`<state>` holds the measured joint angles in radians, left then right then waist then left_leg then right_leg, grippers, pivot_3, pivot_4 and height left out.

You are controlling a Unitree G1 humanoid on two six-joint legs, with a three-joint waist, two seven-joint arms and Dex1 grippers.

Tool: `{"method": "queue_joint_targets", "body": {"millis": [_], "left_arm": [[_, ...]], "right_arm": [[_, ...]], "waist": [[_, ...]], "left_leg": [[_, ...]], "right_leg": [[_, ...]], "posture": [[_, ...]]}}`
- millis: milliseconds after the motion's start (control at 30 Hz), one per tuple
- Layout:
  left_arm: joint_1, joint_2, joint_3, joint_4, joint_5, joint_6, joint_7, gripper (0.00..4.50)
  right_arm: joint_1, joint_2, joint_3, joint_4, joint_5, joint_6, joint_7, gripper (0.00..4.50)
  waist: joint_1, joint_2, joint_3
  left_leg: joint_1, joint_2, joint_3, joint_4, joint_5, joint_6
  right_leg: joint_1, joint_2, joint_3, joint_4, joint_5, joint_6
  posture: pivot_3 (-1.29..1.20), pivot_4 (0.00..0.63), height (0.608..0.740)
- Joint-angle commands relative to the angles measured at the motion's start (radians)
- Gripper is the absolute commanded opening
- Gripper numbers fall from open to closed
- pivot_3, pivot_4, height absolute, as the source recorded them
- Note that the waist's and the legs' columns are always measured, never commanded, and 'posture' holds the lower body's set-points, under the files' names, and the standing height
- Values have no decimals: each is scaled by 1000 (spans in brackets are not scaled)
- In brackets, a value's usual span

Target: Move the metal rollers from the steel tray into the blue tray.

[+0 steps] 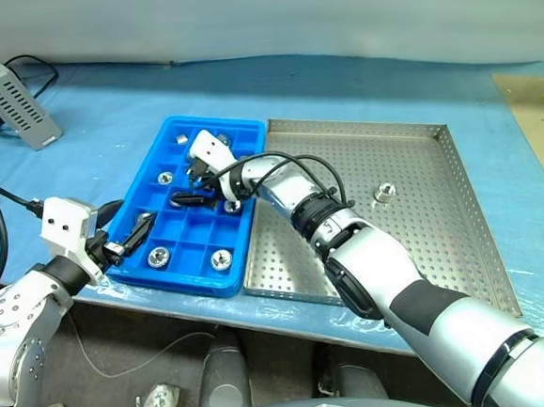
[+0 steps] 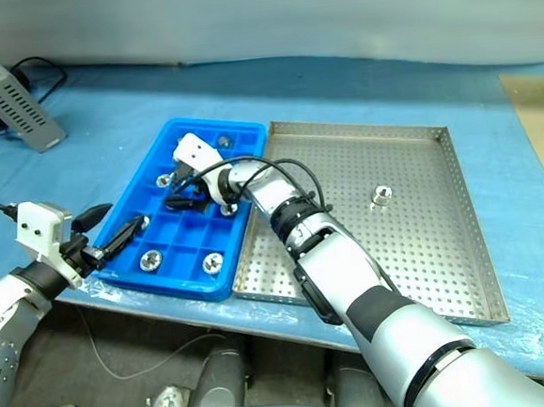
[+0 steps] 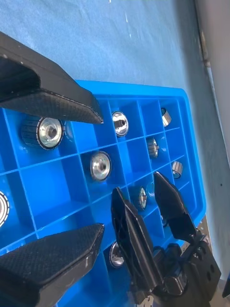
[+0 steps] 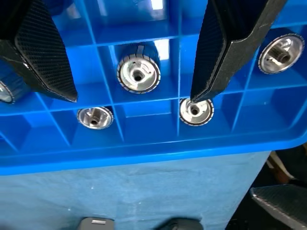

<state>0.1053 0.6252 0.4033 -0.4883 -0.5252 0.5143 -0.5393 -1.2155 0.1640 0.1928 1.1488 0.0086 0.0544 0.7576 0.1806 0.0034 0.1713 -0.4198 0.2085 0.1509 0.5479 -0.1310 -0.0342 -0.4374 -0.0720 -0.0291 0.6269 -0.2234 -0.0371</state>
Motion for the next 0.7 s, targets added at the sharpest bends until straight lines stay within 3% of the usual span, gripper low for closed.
{"method": "queue_joint_targets", "body": {"millis": [33,200,400,533,700], "left_arm": [[-33,13,-8,-20,-10,-1,-10,3488],[-151,2,-104,67,7,-19,-48,3488],[-394,-38,-295,264,73,-79,-147,3488],[-537,-80,-381,394,100,-127,-236,3488],[-669,-136,-453,543,134,-186,-331,3488]], "right_arm": [[-23,73,-48,-67,46,16,-14,3919],[22,-49,-93,-279,91,138,21,3919],[317,-219,-40,-754,72,368,20,3919],[477,-300,-94,-1003,100,544,-70,3919],[581,-356,-206,-1131,112,616,-196,3919]], "waist": [[-1,0,0],[-4,0,0],[-1,-2,-1],[-45,-2,-1],[-101,-2,-1]], "left_leg": [[0,0,0,0,0,0],[0,0,2,3,0,0],[4,-2,3,10,0,0],[5,-3,4,17,1,-2],[11,-3,5,15,4,-6]], "right_leg": [[0,0,0,0,0,0],[0,0,0,3,0,0],[8,-1,1,8,0,2],[9,-2,4,11,3,6],[9,-1,5,14,3,4]], "posture": [[343,150,740],[247,150,740],[89,150,740],[-38,150,740],[-153,150,740]]}}
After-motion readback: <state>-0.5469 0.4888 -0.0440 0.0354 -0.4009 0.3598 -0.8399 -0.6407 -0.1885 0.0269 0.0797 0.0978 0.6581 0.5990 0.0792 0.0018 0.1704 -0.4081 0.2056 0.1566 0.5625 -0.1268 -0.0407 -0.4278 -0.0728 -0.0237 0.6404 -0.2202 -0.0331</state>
